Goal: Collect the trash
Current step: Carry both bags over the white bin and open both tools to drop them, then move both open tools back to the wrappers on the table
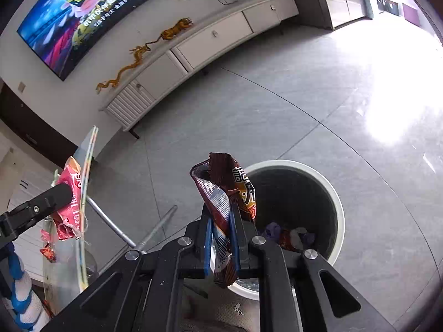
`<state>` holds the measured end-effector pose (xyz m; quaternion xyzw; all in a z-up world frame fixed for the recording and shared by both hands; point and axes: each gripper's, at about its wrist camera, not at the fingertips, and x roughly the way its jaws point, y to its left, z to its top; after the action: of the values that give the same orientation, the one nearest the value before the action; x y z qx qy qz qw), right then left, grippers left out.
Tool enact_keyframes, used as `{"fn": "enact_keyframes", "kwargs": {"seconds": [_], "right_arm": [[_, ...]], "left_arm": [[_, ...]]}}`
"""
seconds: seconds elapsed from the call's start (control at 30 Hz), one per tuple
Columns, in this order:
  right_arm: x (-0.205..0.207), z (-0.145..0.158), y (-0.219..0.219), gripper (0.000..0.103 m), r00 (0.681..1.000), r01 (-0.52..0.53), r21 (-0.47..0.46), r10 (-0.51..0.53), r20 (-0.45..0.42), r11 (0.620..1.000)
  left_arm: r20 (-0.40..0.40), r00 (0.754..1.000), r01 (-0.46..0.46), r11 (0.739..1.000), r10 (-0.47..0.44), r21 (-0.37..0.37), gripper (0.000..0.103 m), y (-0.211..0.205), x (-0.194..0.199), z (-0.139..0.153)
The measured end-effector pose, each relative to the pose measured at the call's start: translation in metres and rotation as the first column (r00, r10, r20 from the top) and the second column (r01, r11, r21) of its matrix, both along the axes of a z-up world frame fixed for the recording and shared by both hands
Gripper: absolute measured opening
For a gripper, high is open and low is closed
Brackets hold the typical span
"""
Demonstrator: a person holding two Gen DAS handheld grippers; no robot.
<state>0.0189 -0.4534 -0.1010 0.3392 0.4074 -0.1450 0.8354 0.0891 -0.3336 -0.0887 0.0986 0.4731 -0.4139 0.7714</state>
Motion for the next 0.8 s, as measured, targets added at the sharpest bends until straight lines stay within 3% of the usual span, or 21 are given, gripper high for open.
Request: {"fn": "enact_keyframes", "kwargs": {"seconds": [0.07, 0.13, 0.2, 0.47, 0.8], "right_arm": [[-0.002, -0.010, -0.008, 0.017, 0.999, 0.025, 0.008, -0.025, -0.030, 1.000], [-0.003, -0.015, -0.015, 0.035, 0.997, 0.056, 0.015, -0.055, -0.049, 0.998], [-0.010, -0.017, -0.020, 0.042, 0.995, 0.080, 0.013, -0.079, -0.056, 0.997], [-0.027, -0.009, -0.028, 0.043, 0.989, 0.136, -0.004, -0.136, -0.058, 0.991], [-0.019, 0.050, 0.002, 0.043, 0.996, 0.083, -0.077, -0.080, 0.040, 0.994]], "left_arm": [[-0.025, 0.999, 0.023, 1.000, -0.023, -0.007, 0.028, -0.016, -0.001, -0.009], [-0.060, 0.997, 0.053, 0.998, -0.054, -0.023, 0.037, -0.029, -0.004, -0.015], [-0.076, 0.994, 0.080, 0.996, -0.083, -0.034, 0.045, -0.040, -0.009, -0.018], [-0.086, 0.991, 0.097, 0.992, -0.104, -0.081, 0.050, -0.033, -0.006, -0.003], [0.061, 0.997, -0.031, 0.992, 0.039, -0.121, 0.050, 0.046, 0.003, 0.048]]}}
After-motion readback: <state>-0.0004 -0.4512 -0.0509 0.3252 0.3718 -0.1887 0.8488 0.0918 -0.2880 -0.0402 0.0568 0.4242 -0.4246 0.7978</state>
